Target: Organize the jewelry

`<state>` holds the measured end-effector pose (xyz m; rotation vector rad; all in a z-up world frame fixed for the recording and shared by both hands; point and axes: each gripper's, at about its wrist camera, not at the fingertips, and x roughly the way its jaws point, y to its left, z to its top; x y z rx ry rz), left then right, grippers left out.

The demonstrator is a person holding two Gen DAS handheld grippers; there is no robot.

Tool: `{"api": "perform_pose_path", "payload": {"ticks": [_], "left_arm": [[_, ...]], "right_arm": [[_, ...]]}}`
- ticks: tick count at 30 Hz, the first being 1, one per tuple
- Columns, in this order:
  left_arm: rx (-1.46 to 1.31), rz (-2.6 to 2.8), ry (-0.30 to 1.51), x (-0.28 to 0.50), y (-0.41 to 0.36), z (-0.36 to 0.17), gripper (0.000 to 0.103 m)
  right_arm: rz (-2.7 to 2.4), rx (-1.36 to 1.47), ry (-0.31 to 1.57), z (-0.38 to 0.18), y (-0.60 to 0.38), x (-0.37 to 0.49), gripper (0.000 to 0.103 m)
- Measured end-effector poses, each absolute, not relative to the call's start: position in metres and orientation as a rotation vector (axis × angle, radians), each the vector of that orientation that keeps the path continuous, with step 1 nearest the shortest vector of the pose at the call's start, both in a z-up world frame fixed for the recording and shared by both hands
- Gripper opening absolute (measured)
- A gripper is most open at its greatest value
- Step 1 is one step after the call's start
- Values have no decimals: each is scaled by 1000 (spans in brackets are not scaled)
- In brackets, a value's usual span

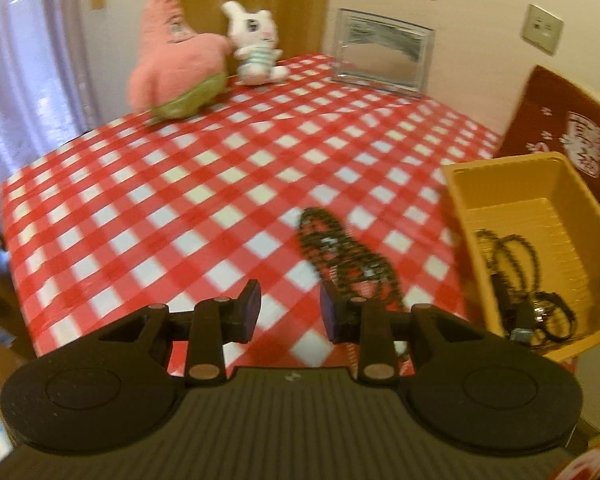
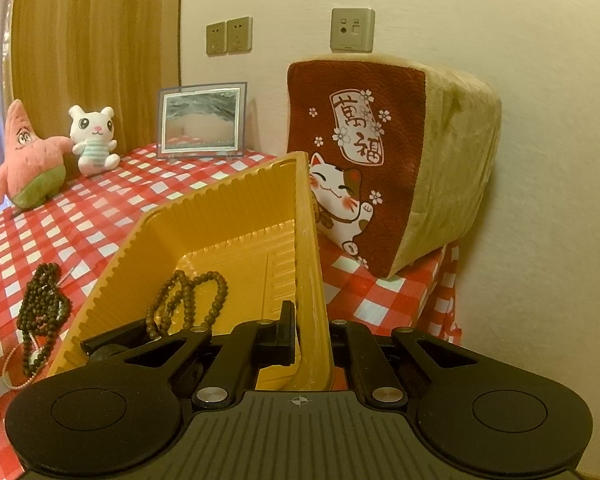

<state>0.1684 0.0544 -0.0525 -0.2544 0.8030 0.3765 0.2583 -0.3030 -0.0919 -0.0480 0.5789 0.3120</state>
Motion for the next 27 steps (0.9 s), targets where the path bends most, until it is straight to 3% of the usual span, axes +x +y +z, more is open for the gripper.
{"api": "perform_pose_path", "payload": {"ticks": [27], "left_arm": [[-281, 534, 869, 98, 95, -74, 29]], "right_arm": [[307, -71, 596, -95, -302, 258, 6]]}}
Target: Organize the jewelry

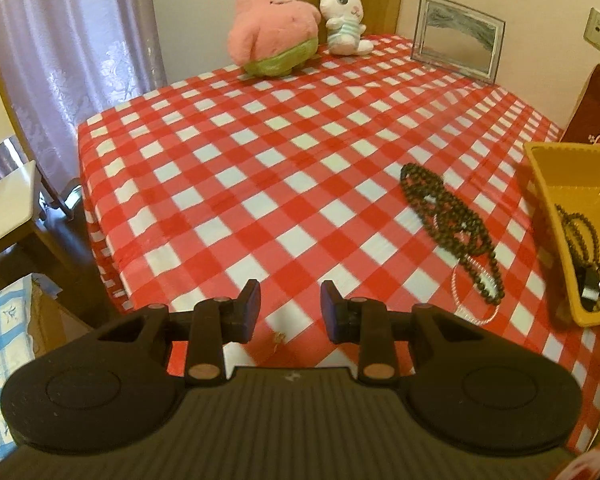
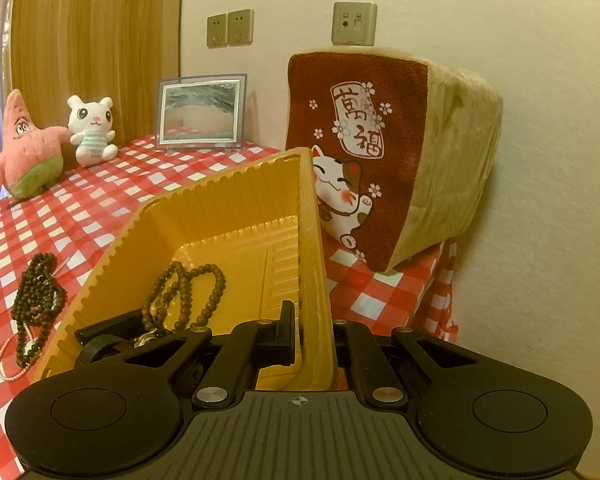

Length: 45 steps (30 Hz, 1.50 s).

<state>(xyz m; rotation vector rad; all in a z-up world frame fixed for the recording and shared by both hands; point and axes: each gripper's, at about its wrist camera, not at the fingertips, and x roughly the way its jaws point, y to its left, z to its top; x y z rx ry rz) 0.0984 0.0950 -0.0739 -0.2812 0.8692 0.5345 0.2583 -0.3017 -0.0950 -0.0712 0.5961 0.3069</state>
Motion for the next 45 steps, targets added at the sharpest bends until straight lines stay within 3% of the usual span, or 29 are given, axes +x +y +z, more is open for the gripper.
{"api": "perform_pose_path", "payload": {"ticks": [32, 45], "left_arm": [[-198, 487, 954, 96, 93, -121, 28], [-179, 454, 941, 102, 94, -131, 8]], "right_arm": [[308, -98, 608, -97, -299, 258, 6], [307, -98, 608, -99, -299, 258, 6]]}}
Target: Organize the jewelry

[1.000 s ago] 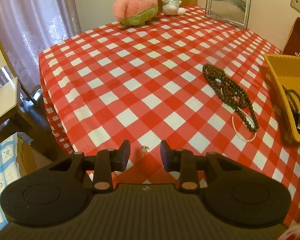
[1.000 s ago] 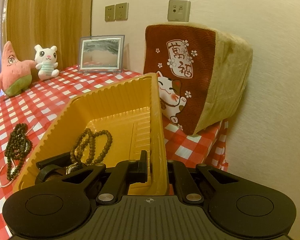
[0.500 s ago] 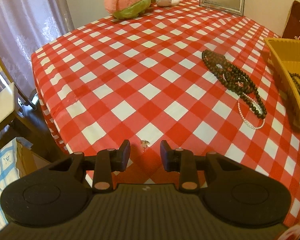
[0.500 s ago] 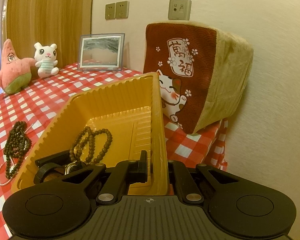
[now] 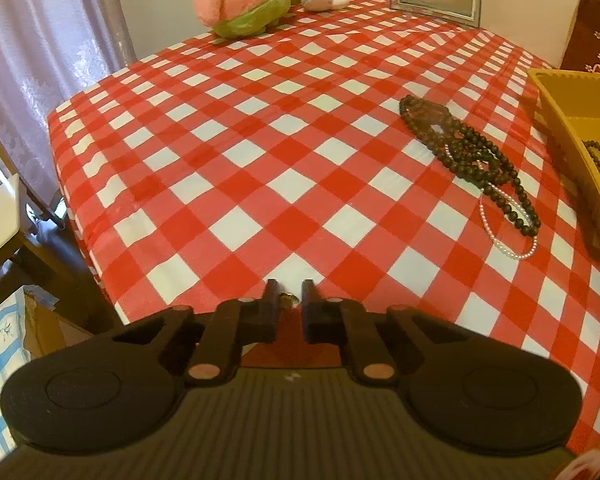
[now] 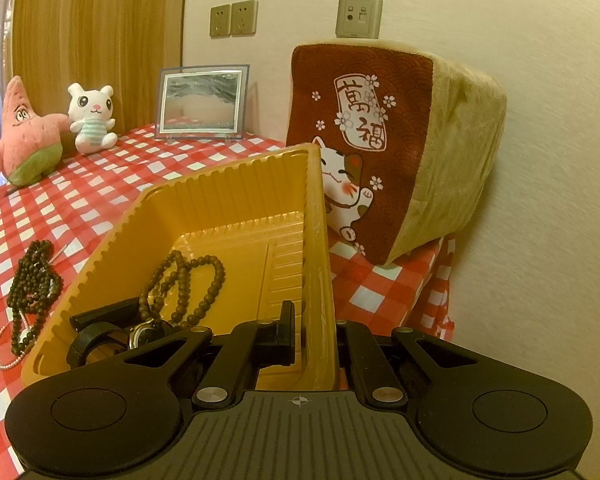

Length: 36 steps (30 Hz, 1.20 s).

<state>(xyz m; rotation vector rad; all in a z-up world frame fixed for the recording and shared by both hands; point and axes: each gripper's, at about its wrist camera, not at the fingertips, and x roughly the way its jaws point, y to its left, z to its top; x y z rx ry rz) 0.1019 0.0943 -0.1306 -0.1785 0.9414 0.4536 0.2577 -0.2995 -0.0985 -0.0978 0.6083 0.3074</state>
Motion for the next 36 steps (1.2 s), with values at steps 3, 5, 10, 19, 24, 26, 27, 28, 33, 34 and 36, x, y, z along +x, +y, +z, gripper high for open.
{"api": "perform_pose_path", "payload": {"ticks": [3, 5, 10, 19, 24, 26, 27, 28, 33, 34, 36], "left_arm": [[-155, 457, 938, 101, 91, -131, 8], [-150, 455, 937, 102, 90, -131, 8], [-118, 440, 933, 103, 84, -128, 8], [-98, 391, 868, 114, 70, -103, 8], [-85, 343, 823, 128, 57, -87, 8], [-80, 318, 807, 135, 51, -81, 8], [-77, 304, 799, 139, 48, -78, 8], [-72, 292, 792, 143, 45, -75, 8], [-65, 217, 759, 161, 26, -64, 8], [-67, 202, 752, 166, 22, -62, 8], [-86, 159, 743, 175, 13, -59, 8]], "right_arm": [[307, -97, 609, -98, -299, 258, 6], [308, -97, 609, -98, -299, 258, 6], [308, -97, 609, -98, -299, 258, 6], [307, -96, 608, -99, -299, 258, 6], [310, -92, 603, -99, -299, 255, 6], [311, -90, 601, -98, -299, 255, 6], [312, -88, 600, -98, -299, 255, 6], [312, -86, 599, -97, -299, 255, 6], [314, -78, 593, -94, -299, 254, 6], [315, -77, 592, -94, -299, 254, 6], [315, -75, 589, -93, -299, 254, 6]]}}
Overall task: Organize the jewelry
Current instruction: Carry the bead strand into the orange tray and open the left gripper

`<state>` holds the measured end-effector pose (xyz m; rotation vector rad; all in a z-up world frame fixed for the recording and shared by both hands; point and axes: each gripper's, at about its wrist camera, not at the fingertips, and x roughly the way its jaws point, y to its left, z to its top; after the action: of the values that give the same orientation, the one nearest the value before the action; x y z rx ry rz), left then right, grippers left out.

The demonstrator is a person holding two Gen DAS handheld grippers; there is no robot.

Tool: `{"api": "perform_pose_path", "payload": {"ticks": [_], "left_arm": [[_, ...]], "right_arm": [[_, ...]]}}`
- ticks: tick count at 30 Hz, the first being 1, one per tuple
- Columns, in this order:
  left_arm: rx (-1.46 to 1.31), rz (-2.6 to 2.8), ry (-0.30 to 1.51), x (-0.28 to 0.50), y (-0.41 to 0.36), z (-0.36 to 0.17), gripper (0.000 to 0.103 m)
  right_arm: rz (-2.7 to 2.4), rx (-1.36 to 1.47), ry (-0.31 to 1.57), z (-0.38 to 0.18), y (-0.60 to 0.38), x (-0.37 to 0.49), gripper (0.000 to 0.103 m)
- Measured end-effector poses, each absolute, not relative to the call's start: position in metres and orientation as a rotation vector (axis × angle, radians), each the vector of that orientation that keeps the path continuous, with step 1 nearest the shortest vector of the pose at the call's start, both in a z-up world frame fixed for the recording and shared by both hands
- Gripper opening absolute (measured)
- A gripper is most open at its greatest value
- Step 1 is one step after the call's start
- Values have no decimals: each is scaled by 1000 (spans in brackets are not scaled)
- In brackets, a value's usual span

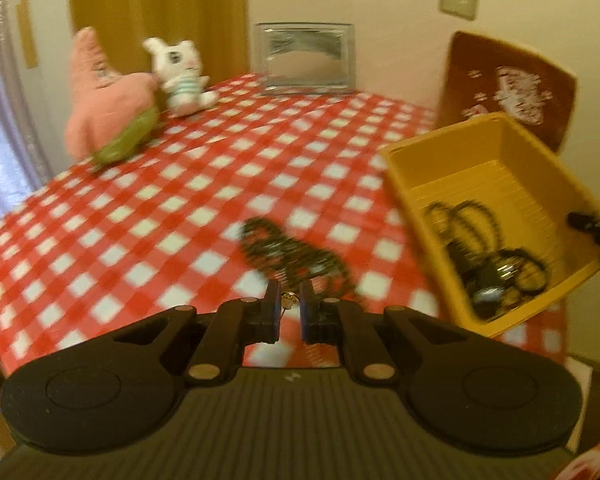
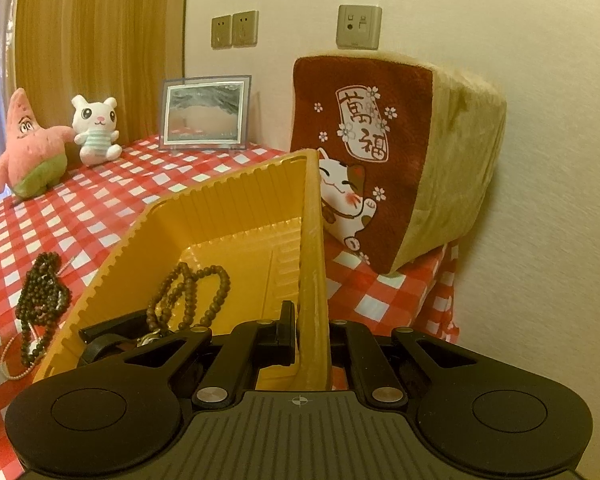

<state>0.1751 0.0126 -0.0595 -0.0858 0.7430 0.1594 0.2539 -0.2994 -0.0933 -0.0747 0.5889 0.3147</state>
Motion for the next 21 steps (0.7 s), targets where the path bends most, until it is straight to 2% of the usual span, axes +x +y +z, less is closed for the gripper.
{"api": "perform_pose_path", "payload": {"ticks": [21], "left_arm": [[-135, -233, 737, 272, -115, -64, 8]], "right_arm": [[316, -57, 583, -89, -297, 255, 6]]}}
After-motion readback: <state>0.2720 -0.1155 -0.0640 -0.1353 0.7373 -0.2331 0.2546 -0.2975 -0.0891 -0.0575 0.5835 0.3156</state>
